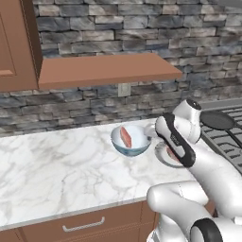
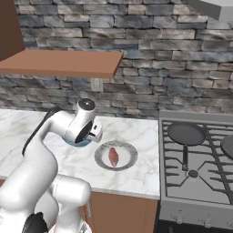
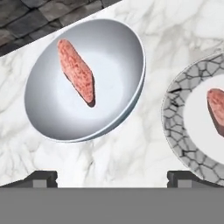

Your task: Place one of the steaks on the plate and the other in the bowl. Then place the bowl in the fridge.

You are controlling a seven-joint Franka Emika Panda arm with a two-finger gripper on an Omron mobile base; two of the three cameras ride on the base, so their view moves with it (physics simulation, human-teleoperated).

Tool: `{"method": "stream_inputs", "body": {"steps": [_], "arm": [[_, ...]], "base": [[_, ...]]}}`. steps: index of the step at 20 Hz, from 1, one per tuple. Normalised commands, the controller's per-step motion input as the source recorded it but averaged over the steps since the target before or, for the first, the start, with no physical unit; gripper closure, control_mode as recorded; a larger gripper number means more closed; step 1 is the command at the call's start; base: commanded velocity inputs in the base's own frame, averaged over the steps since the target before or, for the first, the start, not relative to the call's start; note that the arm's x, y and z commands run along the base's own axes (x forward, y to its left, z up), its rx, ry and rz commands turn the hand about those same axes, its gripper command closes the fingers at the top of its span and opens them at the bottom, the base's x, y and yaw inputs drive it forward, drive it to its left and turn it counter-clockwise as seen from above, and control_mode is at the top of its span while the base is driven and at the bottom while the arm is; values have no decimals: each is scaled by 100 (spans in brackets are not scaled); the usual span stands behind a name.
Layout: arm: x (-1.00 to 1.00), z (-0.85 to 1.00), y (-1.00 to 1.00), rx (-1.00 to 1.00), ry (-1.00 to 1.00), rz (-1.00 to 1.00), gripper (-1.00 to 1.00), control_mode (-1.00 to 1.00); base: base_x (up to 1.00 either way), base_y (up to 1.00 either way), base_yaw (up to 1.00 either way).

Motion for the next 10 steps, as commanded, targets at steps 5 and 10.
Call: {"method": "stream_inputs", "body": {"steps": [5,10], "arm": [[44,-15,0,0,0,0,-100,-100],[25,-17,0,0,0,0,-100,-100]], "base": [[0,0,0],[0,0,0]]}}
